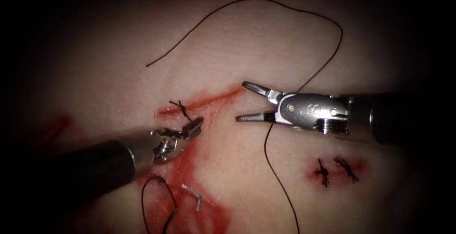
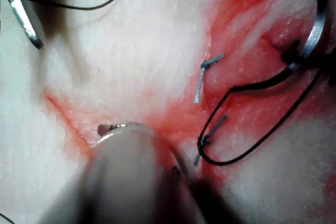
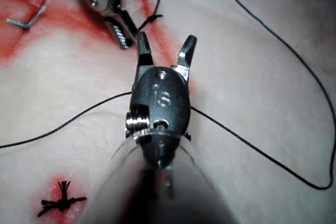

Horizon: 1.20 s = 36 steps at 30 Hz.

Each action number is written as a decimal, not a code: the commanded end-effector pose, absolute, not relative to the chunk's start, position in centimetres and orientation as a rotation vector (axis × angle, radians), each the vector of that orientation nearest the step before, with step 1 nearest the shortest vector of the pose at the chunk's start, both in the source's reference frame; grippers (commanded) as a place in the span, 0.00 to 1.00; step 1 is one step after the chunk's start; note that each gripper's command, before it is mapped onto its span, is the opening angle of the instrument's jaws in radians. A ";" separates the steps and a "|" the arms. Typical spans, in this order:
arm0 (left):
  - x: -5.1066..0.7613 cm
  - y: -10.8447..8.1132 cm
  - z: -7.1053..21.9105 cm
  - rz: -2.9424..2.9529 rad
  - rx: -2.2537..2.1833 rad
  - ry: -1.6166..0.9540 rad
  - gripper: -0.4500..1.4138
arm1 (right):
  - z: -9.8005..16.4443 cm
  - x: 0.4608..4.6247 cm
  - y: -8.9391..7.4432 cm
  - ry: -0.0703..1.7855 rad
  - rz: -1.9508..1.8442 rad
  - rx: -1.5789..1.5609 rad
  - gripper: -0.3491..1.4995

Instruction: Wound Closure

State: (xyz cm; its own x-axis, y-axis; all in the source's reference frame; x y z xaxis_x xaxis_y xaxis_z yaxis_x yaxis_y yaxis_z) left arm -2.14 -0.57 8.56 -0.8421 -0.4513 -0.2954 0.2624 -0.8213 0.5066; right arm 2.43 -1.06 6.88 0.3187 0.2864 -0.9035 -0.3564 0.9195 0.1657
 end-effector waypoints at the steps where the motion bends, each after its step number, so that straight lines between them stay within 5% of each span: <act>1: -2.20 -0.6 8.6 -2.619 0.578 -0.648 0.38 | 6.9 2.50 -1.1 1.175 0.422 -0.065 0.55; 2: -2.19 -0.5 8.6 -2.619 0.580 -0.656 0.34 | 6.9 2.50 -1.1 1.173 0.421 -0.064 0.55; 4: -2.17 -0.5 8.6 -2.616 0.584 -0.658 0.05 | 6.9 2.51 -1.1 1.172 0.420 -0.065 0.54; 5: -2.16 -0.5 8.6 -2.615 0.586 -0.656 0.00 | 6.9 2.52 -1.1 1.172 0.420 -0.066 0.54; 16: -1.83 -0.4 8.3 -2.554 0.887 -0.603 0.00 | 7.2 2.54 -1.0 1.312 0.238 -0.001 0.52; 23: -1.60 -0.3 8.3 -2.465 1.192 -0.481 0.00 | 7.5 2.81 -1.0 1.426 0.054 0.030 0.62; 36: -1.50 -0.3 8.5 -2.395 1.412 -0.399 0.00 | 7.8 3.33 -1.2 1.435 -0.024 -0.041 0.58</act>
State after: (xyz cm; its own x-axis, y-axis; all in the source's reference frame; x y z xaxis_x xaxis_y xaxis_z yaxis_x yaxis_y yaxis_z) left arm -1.45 -0.27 8.43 -0.4523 -0.4115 -0.7912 0.1379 -0.9088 0.3939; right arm 3.25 -1.20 7.78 0.1391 -0.0414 -0.9894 -0.0091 0.9990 -0.0431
